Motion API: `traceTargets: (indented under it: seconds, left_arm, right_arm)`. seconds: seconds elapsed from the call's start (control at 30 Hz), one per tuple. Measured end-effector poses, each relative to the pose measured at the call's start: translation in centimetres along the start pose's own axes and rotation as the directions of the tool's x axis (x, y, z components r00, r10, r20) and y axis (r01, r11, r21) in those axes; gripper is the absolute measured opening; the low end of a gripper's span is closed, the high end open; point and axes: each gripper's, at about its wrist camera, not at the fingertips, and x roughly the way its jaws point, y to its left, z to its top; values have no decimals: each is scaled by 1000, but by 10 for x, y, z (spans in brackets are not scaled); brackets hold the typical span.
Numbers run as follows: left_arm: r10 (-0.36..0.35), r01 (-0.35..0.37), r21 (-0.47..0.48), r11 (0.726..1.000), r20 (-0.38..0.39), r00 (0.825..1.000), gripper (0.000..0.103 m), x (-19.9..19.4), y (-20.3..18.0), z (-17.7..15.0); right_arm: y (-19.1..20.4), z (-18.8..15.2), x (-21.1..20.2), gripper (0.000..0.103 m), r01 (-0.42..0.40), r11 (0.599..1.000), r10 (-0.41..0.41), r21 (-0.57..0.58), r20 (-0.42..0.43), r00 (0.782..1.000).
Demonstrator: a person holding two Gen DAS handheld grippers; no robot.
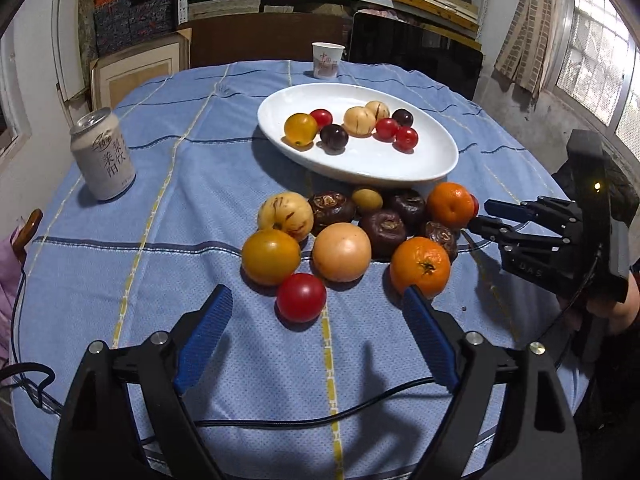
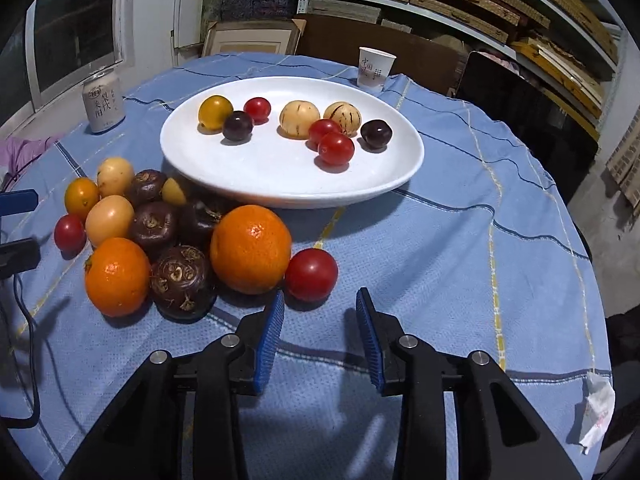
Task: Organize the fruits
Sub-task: 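Grasp a red tomato with the left tool while the right tool grasps another red tomato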
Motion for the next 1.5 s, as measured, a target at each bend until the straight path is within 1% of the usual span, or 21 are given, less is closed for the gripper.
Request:
traceTargets:
  seconds: [0.1, 0.27, 0.37, 0.47, 0.5, 0.53, 0.57, 0.6, 0.7, 0.73, 0.77, 0.9, 1.1, 1.2, 1.3, 1.33, 1.37, 1.4, 1.43, 1.47, 1.5]
  left_arm:
    - [-5, 5, -8, 1000, -8, 1000, 84, 2, 0, 1]
    - [6, -5, 14, 1000, -26, 1000, 84, 10, -6, 0]
    - [36, -35, 15, 999, -33, 999, 84, 15, -6, 0]
    - [90, -90, 9, 996, -37, 995, 84, 20, -3, 1]
    - [111, -111, 5, 994, -38, 993, 84, 21, -1, 1]
    - [120, -120, 2, 993, -40, 992, 84, 22, 0, 1]
    - [128, -128, -1, 992, -43, 991, 84, 23, 2, 2]
    - [141, -141, -4, 990, -43, 989, 84, 24, 3, 2]
    - [163, -164, -16, 986, -54, 985, 84, 30, 8, 1]
    - [163, -165, -21, 986, -61, 985, 77, 33, 10, 1]
    - [159, -162, -24, 987, -73, 984, 65, 35, 11, 1]
    - [156, -157, -11, 988, -85, 984, 58, 38, 10, 0]
    - [148, -149, -6, 989, -89, 985, 57, 40, 8, 0]
    - [148, -149, -10, 989, -92, 985, 63, 41, 8, 1]
    - [141, -142, -9, 990, -75, 987, 61, 39, 7, 1]
    - [138, -139, -7, 990, -61, 989, 48, 37, 5, 2]
    - [133, -133, -1, 991, -50, 990, 41, 35, 4, 2]
    - [132, -132, 11, 991, -43, 990, 39, 35, 1, 1]
    - [126, -126, 19, 992, -37, 991, 32, 33, 0, 1]
    - [113, -112, 22, 993, -30, 993, 29, 32, -1, 1]
    - [101, -101, 26, 995, -21, 995, 30, 30, -3, 1]
  right_arm:
    - [-2, 6, 5, 35, 16, 1000, -16, 5, 2, 1000]
    - [-15, 10, 19, 35, -19, 998, 21, 62, -20, 1000]
    - [-17, 11, 21, 38, -18, 997, 20, 72, -17, 1000]
    - [-22, 10, 22, 44, -25, 995, 27, 100, -17, 999]
    - [-25, 9, 22, 44, -34, 993, 36, 111, -15, 999]
    - [-26, 9, 23, 43, -39, 992, 41, 118, -12, 999]
    - [-26, 9, 22, 33, -40, 992, 41, 119, -6, 999]
    - [-25, 9, 21, 26, -39, 992, 39, 116, 2, 999]
    - [-27, 7, 15, 25, -80, 988, 76, 132, 33, 997]
    - [-29, 6, 14, 25, -95, 985, 90, 144, 36, 995]
    - [-31, 5, 14, 25, -109, 981, 104, 157, 38, 994]
    - [-35, 2, 14, 25, -142, 973, 138, 179, 37, 990]
    - [-33, 2, 13, 26, -149, 974, 143, 172, 43, 989]
    - [-33, 2, 12, 26, -147, 974, 141, 170, 45, 989]
    - [-35, 2, 11, 26, -150, 973, 143, 177, 51, 988]
    - [-35, 1, 11, 26, -150, 972, 143, 180, 52, 988]
    - [-36, 1, 11, 26, -150, 971, 143, 185, 53, 988]
    - [-37, 1, 11, 26, -152, 970, 144, 188, 54, 988]
    - [-37, 1, 10, 27, -153, 970, 145, 190, 55, 988]
    - [-38, 1, 10, 29, -154, 969, 146, 193, 56, 988]
    - [-38, 0, 10, 32, -155, 969, 147, 194, 57, 987]
